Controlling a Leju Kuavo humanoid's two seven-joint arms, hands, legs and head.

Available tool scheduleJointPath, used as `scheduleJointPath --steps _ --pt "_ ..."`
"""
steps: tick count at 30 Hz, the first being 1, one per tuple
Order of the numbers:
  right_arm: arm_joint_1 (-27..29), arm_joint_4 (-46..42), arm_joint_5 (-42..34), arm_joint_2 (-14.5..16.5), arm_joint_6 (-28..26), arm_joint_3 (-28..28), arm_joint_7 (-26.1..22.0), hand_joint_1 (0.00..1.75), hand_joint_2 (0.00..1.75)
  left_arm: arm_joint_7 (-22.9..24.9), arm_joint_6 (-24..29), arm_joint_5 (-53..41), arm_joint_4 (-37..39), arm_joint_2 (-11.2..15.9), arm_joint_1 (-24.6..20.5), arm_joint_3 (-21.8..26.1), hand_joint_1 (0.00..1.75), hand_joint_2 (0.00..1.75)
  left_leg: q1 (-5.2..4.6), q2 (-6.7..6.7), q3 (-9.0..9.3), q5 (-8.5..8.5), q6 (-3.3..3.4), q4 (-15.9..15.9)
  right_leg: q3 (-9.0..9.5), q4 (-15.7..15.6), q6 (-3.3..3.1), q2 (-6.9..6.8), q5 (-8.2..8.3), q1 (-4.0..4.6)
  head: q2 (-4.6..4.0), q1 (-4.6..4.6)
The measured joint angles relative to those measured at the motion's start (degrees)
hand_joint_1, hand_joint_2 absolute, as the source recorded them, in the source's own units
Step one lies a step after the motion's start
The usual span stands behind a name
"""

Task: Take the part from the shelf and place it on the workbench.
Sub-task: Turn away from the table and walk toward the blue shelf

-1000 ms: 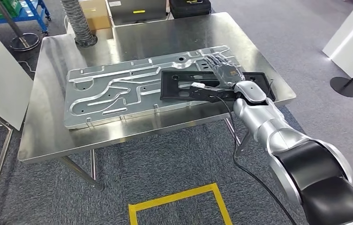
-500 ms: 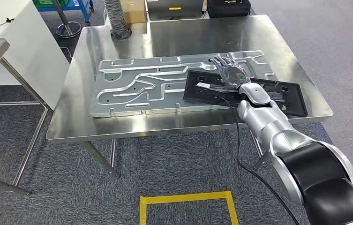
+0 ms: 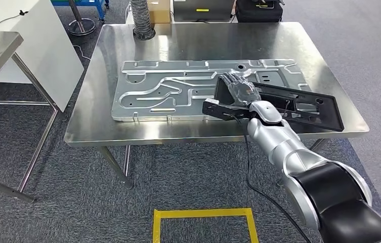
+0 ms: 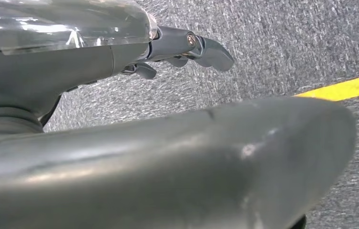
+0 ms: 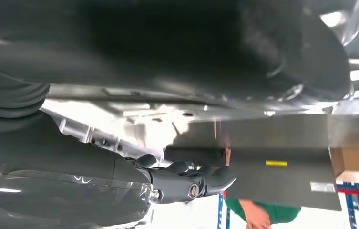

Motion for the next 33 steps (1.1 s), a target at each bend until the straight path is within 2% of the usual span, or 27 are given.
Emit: scheduleJointPath --steps 1,2,3,4,6,7,9,11,12,13,14,15,17,18,20,22,23,24,26,27,28,29,30,31,32,33 --pt "0.12 -0.01 -0.18 0.19 -0.01 -0.37 -0.01 0.00 0.00 -0.01 -0.02 0.04 -0.01 0.00 -0.02 0.00 0.00 0.00 0.00 -0.12 -0.08 -0.02 -0.17 0.19 2.05 -4.25 -0.08 0.85 1.96 -0.09 0.00 0.00" --pt "0.23 -0.01 -0.37 0.34 -0.01 -0.74 -0.01 0.00 0.00 -0.01 -0.02 0.09 -0.01 0.00 -0.07 0.00 0.00 0.00 -0.06 -0.37 -0.16 -0.03 -0.46 0.41 3.67 -7.73 -0.44 1.71 3.57 -0.04 0.00 0.00" --pt "0.44 0.00 -0.57 0.46 -0.03 -1.14 0.06 0.00 0.00 -0.02 -0.02 0.15 -0.02 0.01 -0.12 0.00 0.00 0.00 -0.12 -0.58 -0.22 -0.02 -0.80 0.60 4.61 -9.90 -0.90 2.41 4.59 0.06 0.00 0.00" --pt "0.79 0.00 -0.74 0.52 -0.04 -1.57 0.21 0.00 0.00 -0.03 -0.02 0.19 -0.02 0.01 -0.17 0.00 0.00 0.00 -0.16 -0.76 -0.28 0.04 -1.16 0.71 4.79 -10.59 -1.45 2.90 5.03 0.25 0.00 -0.01" --pt "1.70 0.00 -1.00 0.56 -0.10 -2.33 0.67 0.00 0.00 -0.05 0.00 0.26 -0.01 0.02 -0.18 0.00 0.00 0.00 -0.12 -1.00 -0.47 0.07 -1.78 0.82 4.71 -10.67 -2.53 2.45 5.52 0.41 0.00 -0.01" --pt "2.09 -0.01 -1.09 0.50 -0.13 -2.60 0.91 0.00 0.00 -0.07 0.03 0.27 -0.01 0.03 -0.16 0.00 0.00 0.00 -0.02 -1.22 -0.76 -0.46 -2.04 1.23 4.67 -10.81 -2.98 2.35 5.78 0.32 0.00 -0.02" --pt "2.81 -0.02 -1.35 0.26 -0.38 -3.12 1.27 0.00 0.00 -0.10 0.08 0.23 -0.01 0.04 -0.08 0.00 0.00 0.00 0.25 -1.96 -2.23 -3.67 -2.43 5.08 4.35 -11.10 -3.77 2.22 6.41 0.05 0.00 -0.02" --pt "4.11 -0.02 -1.70 -0.06 -0.95 -3.88 1.58 0.00 0.00 -0.08 0.07 0.10 0.00 0.04 0.01 0.00 0.00 0.00 0.53 -2.56 -4.48 -8.20 -2.66 12.76 3.64 -11.10 -4.10 2.20 6.97 0.12 0.00 -0.02" --pt "5.04 -0.02 -1.84 -0.17 -1.27 -4.32 1.70 0.00 0.00 -0.06 0.02 0.01 0.00 0.04 0.03 0.00 0.00 0.00 0.62 -2.67 -5.16 -9.67 -2.71 16.01 3.25 -11.06 -4.14 2.22 7.25 0.19 0.00 -0.02" --pt "6.02 -0.03 -1.97 -0.26 -1.60 -4.77 1.77 0.00 0.00 -0.03 -0.03 -0.05 -0.01 0.04 0.02 0.00 0.00 0.00 0.67 -2.69 -5.00 -10.18 -2.67 17.49 2.89 -11.01 -4.17 2.23 7.54 0.27 0.00 -0.02" --pt "6.92 -0.09 -2.04 -0.30 -1.87 -5.17 1.81 0.00 0.00 0.02 -0.09 -0.09 -0.01 0.05 -0.01 0.00 0.00 0.00 0.67 -2.69 -3.70 -9.66 -2.51 16.60 2.58 -10.95 -4.16 2.26 7.82 0.38 0.00 -0.02" --pt "7.62 -0.22 -2.05 -0.32 -2.07 -5.56 1.84 0.00 0.00 0.04 -0.14 -0.08 -0.02 0.08 -0.06 0.00 0.00 0.00 0.60 -2.60 -1.29 -8.32 -2.16 13.38 2.34 -10.90 -4.15 2.29 8.09 0.49 0.00 -0.02" --pt "8.33 -0.60 -1.75 -0.37 -2.17 -6.31 1.91 0.00 0.00 0.08 -0.16 0.07 -0.02 0.25 -0.30 0.00 0.00 0.00 0.11 -1.07 4.15 -6.12 -1.12 4.77 2.01 -10.83 -3.99 2.23 8.64 0.84 0.00 -0.02" --pt "8.45 -0.76 -1.47 -0.46 -2.10 -6.68 2.02 0.00 0.00 0.04 -0.14 0.17 -0.02 0.34 -0.53 0.00 0.00 0.00 -0.23 -0.17 5.88 -5.71 -0.79 1.78 1.78 -10.82 -3.75 2.13 8.98 1.00 0.00 -0.02" --pt "8.57 -1.00 -0.71 -0.65 -1.87 -7.30 2.40 0.00 0.00 -0.08 -0.07 0.36 -0.02 0.44 -0.81 0.00 0.00 0.00 -0.73 0.74 6.53 -5.57 -0.70 -0.10 1.30 -10.98 -3.11 1.72 9.83 1.23 0.00 -0.01" --pt "8.60 -1.28 -0.13 -0.70 -1.72 -7.78 2.83 0.00 0.00 -0.20 -0.01 0.51 -0.01 0.42 -0.67 0.01 0.00 0.00 -0.44 0.58 5.81 -4.42 -0.64 -0.61 0.91 -11.18 -2.42 1.56 10.18 1.09 0.00 0.00" --pt "8.51 -1.40 0.11 -0.65 -1.68 -8.00 2.96 0.00 0.00 -0.26 0.03 0.60 0.00 0.42 -0.58 0.02 0.00 0.00 -0.20 0.72 5.35 -3.65 -0.41 -0.97 0.45 -10.46 -2.00 1.48 9.06 1.06 0.00 0.01" --pt "8.40 -1.49 0.29 -0.53 -1.66 -8.23 3.04 0.00 0.00 -0.29 0.05 0.67 0.00 0.40 -0.50 0.03 0.00 0.00 0.05 0.93 4.77 -2.89 -0.17 -1.32 -0.40 -8.57 -1.51 1.38 6.86 0.99 0.00 0.01" --pt "8.34 -1.59 0.57 0.00 -1.63 -8.69 3.10 0.00 0.00 -0.36 0.05 0.74 0.00 0.39 -0.48 0.06 0.00 0.00 0.13 1.25 3.33 -1.70 0.12 -1.44 -2.81 -1.67 -0.52 1.07 1.00 0.80 0.00 0.02" --pt "8.43 -1.63 0.61 0.37 -1.63 -8.96 3.11 0.00 0.00 -0.37 0.02 0.73 0.00 0.38 -0.44 0.07 0.00 0.00 0.14 1.39 2.56 -1.21 0.07 -1.40 -3.77 1.87 -0.11 1.01 -0.83 0.68 0.00 0.02" --pt "8.55 -1.64 0.61 0.74 -1.63 -9.25 3.13 0.00 0.00 -0.37 -0.01 0.72 0.00 0.37 -0.39 0.07 0.00 0.00 0.18 1.55 1.83 -0.73 -0.08 -1.31 -4.06 4.13 0.23 0.98 -1.30 0.54 0.00 0.02" --pt "8.66 -1.68 0.64 1.06 -1.62 -9.51 3.12 0.00 0.00 -0.37 -0.03 0.70 0.00 0.36 -0.35 0.07 0.00 0.00 0.28 1.70 1.08 -0.31 -0.29 -1.16 -3.43 4.54 0.53 0.95 -0.56 0.35 0.00 0.02" --pt "8.72 -1.76 0.72 1.28 -1.58 -9.74 3.08 0.00 0.00 -0.37 -0.05 0.69 0.00 0.34 -0.33 0.07 0.00 0.00 0.42 1.78 0.36 0.04 -0.56 -0.93 -1.77 2.91 0.82 0.93 0.83 0.12 0.00 0.02" --pt "8.74 -1.91 0.86 1.40 -1.49 -9.93 3.04 0.00 0.00 -0.38 -0.08 0.68 0.00 0.32 -0.34 0.07 0.00 0.00 0.59 1.83 -0.35 0.32 -0.85 -0.59 0.87 -0.47 1.14 1.03 2.11 -0.19 0.00 0.02" --pt "8.70 -2.10 1.04 1.45 -1.36 -10.12 2.99 0.00 0.00 -0.39 -0.10 0.68 0.00 0.32 -0.39 0.07 0.00 0.00 0.63 1.78 -1.03 0.52 -1.23 -0.10 3.66 -4.55 1.37 1.59 2.45 -0.43 0.00 0.02" --pt "8.67 -2.27 1.24 1.45 -1.21 -10.34 2.93 0.00 0.00 -0.40 -0.11 0.67 0.00 0.31 -0.47 0.07 0.00 0.00 0.68 1.67 -1.48 0.71 -1.63 0.38 5.64 -7.73 1.04 2.28 2.62 -0.58 0.00 0.01"
